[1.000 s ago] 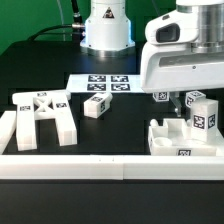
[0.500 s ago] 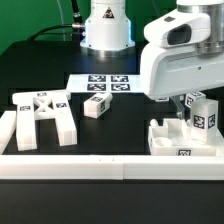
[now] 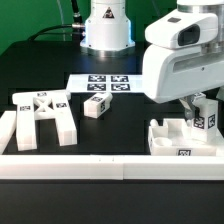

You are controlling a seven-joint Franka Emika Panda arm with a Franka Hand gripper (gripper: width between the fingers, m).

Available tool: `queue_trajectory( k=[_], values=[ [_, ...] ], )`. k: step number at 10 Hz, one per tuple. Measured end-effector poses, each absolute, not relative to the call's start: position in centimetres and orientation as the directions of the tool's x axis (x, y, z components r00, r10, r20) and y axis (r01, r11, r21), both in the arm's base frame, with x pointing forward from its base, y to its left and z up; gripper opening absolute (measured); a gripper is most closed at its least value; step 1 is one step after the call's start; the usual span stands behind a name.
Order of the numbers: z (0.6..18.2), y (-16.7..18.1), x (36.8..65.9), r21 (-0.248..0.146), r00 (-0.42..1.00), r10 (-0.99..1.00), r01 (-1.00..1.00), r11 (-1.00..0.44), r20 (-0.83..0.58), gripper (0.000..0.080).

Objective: Assemble chair

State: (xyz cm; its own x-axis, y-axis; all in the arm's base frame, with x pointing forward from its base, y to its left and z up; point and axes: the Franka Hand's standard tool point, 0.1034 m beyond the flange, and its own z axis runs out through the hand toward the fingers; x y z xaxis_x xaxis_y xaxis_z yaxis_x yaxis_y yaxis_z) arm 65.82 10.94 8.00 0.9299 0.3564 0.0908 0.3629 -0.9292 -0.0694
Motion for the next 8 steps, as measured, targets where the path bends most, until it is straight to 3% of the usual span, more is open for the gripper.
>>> queue_trajectory(
  k=[3, 5, 8],
  values=[
    [7.96, 10.90, 66.13, -0.078, 0.959, 0.268, 0.275, -0.958, 0.089, 0.0288],
    [7.94, 10.68, 66.31, -0.116, 0.997, 0.038, 0.046, -0.992, 0.071, 0.0289],
    [7.88, 10.71, 66.32, -0.133, 0.947, -0.321, -0.314, -0.940, 0.029, 0.0289]
  ],
)
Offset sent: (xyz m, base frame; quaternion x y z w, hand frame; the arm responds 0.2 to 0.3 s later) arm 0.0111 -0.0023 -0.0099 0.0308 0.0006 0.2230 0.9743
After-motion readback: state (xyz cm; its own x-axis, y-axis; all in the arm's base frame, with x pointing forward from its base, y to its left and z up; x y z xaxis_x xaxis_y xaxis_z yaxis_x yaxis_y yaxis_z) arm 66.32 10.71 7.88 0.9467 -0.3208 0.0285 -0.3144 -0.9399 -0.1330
